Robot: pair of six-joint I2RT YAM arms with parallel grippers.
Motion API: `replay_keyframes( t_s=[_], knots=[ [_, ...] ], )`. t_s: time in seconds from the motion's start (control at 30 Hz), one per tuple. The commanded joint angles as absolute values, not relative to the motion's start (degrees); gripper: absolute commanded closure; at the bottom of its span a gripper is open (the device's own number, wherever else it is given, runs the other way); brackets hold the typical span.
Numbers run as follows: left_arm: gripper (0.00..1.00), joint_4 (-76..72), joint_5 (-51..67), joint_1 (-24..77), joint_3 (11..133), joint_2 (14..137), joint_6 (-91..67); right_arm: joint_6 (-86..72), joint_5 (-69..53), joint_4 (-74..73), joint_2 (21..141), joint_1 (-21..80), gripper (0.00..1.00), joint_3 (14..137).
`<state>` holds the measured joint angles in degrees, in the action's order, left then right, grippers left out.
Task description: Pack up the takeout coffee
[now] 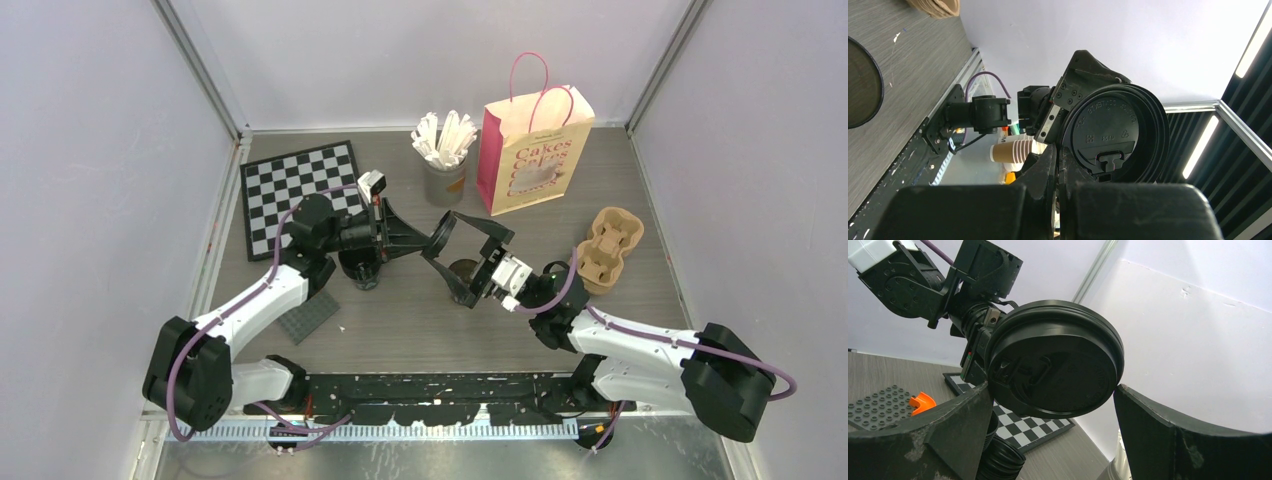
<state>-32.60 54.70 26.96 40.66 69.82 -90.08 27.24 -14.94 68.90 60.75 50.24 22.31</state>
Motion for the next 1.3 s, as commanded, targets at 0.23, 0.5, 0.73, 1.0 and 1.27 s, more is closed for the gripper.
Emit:
replay_keyframes(
  t_s=[0.23,0.5,0.73,1.0,1.27],
  knots=[
    [1.0,-34.7,52.3,28.0,39.6,68.7,-90.6,25.2,-14.7,75.4,62.0,50.3,0.08,24.5],
    [1.0,-35.0,52.0,28.3,39.1,69.1,-90.6,24.9,-13.6,76.7,62.3,50.3,0.16,23.7],
    [0.94,-36.0,50.9,28.3,38.3,69.7,-90.6,24.6,-12.3,73.2,60.5,50.3,0.17,22.9],
    [0.64,-30.8,47.6,27.4,39.5,68.2,-83.8,18.2,2.5,71.9,56.7,50.3,0.19,19.0],
    [0.58,4.2,38.9,22.9,55.0,67.4,-54.2,4.7,19.3,40.7,41.5,50.3,0.23,18.7]
  ],
)
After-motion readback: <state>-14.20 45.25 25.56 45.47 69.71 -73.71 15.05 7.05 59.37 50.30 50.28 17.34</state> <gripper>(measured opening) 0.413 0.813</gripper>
